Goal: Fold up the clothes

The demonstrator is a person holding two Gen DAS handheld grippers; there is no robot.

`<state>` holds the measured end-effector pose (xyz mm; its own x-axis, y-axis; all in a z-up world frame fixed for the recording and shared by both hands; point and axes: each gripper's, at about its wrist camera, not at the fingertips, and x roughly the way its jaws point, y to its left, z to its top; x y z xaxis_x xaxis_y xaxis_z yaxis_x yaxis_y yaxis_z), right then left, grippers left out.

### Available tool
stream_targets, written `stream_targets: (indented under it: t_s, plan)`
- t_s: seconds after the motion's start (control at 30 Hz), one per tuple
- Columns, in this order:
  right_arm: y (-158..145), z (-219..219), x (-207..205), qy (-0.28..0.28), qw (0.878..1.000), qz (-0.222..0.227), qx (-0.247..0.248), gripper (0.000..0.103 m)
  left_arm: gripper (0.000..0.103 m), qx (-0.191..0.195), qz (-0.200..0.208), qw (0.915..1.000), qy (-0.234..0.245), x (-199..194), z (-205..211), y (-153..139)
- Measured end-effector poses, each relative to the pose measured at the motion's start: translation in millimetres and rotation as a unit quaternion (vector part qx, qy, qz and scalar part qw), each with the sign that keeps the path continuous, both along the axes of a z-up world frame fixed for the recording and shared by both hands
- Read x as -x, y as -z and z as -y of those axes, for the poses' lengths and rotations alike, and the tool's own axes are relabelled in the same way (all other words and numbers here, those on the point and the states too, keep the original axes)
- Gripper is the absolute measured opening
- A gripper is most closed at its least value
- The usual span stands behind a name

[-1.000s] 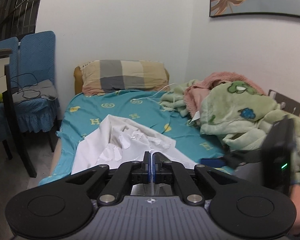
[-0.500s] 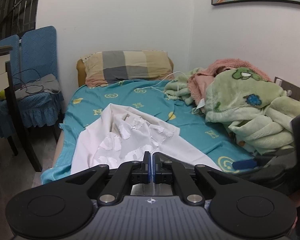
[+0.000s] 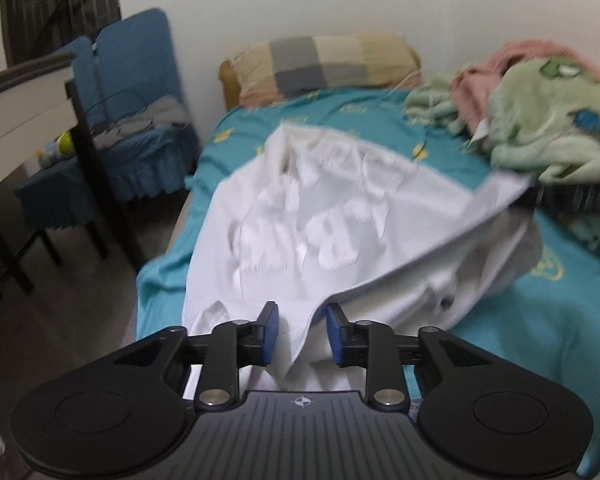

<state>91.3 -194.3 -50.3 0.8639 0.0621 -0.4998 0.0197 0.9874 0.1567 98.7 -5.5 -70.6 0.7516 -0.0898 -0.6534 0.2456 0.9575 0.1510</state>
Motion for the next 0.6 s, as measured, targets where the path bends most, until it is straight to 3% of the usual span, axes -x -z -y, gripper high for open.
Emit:
stream_targets:
  t_s: [0.13,0.27,0.37,0.5,0.6]
  plan:
    - [-7,1,3,-0.001,1.0,0.024,-0.014,0.012,0.032,-0.052,-0.017,0.9985,0.003,9,14,14]
    - [-11,8,4,0.004,0.999,0.034,-0.033,0.012,0.049,-0.124,-0.002,0.9922,0.013,19,29,20]
    - [-15,16,6,0.014,0.997,0.053,-0.049,0.012,0.052,-0.156,-0.01,0.9876,0.016,18,35,28]
    - [-19,30,4,0.041,0.995,0.068,-0.06,0.012,0.053,-0.115,-0.024,0.9922,-0.043,7,11,23]
    - [-14,39,-2,0.054,0.995,0.05,-0.066,0.012,0.052,-0.069,0.001,0.9935,-0.091,6,-9,9]
